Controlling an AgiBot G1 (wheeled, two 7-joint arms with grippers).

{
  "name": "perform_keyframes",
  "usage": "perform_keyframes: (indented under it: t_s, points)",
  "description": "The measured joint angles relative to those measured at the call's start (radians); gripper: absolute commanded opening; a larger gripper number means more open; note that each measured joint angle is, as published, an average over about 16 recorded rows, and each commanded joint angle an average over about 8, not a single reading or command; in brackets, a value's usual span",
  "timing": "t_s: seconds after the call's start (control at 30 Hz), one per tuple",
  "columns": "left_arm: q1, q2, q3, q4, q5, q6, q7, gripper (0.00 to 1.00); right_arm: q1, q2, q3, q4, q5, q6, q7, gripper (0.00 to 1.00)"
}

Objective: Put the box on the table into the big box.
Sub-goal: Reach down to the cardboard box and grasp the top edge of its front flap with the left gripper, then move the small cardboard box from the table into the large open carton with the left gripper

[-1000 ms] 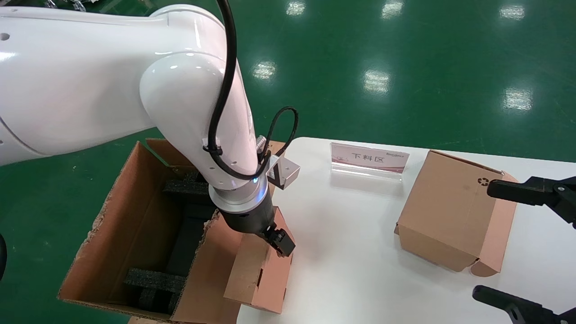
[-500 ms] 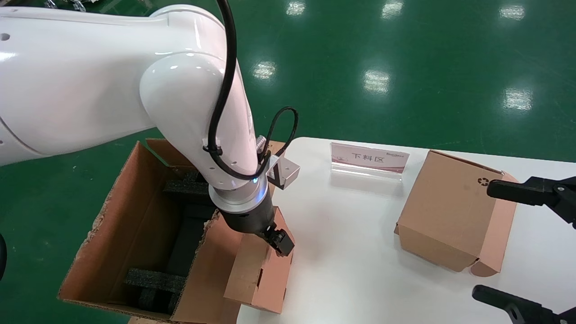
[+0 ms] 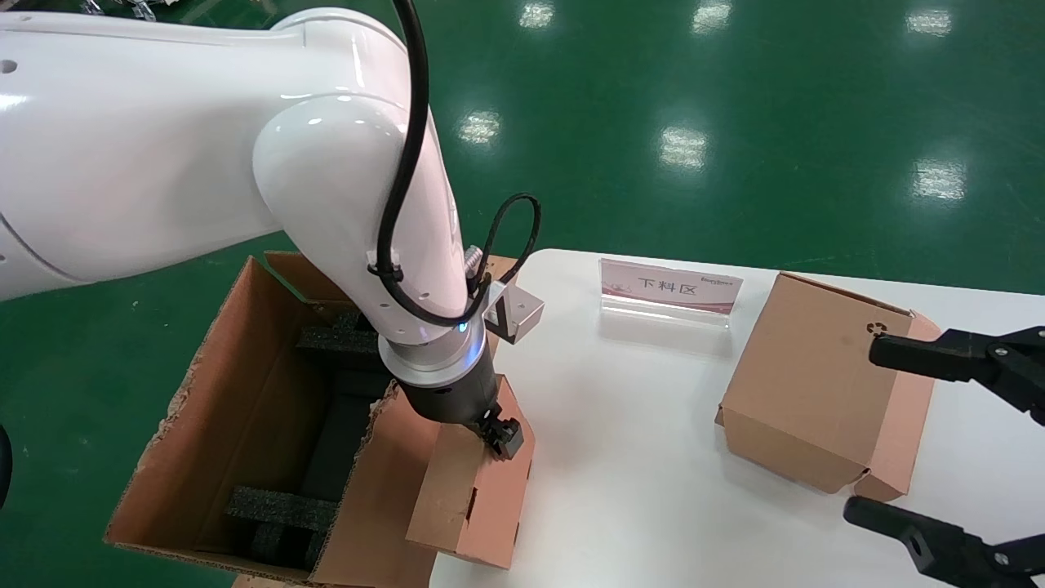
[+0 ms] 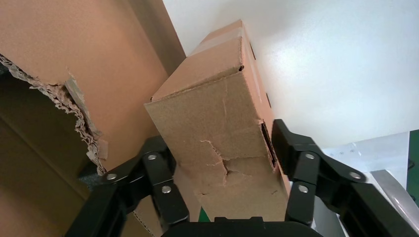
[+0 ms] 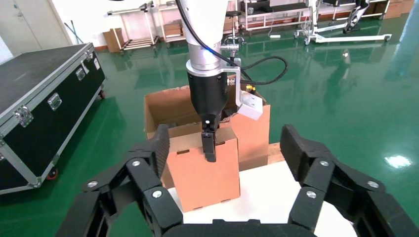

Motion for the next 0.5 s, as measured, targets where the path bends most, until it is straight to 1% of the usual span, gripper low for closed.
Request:
perform_keyframes:
  t_s: [0.5]
  points:
    - [-0.002, -0.002, -0.002, 0.003, 0.001, -0.002, 0.0, 0.0, 0.0, 0.0, 0.0, 0.0, 0.0, 0.0, 0.0, 1.0]
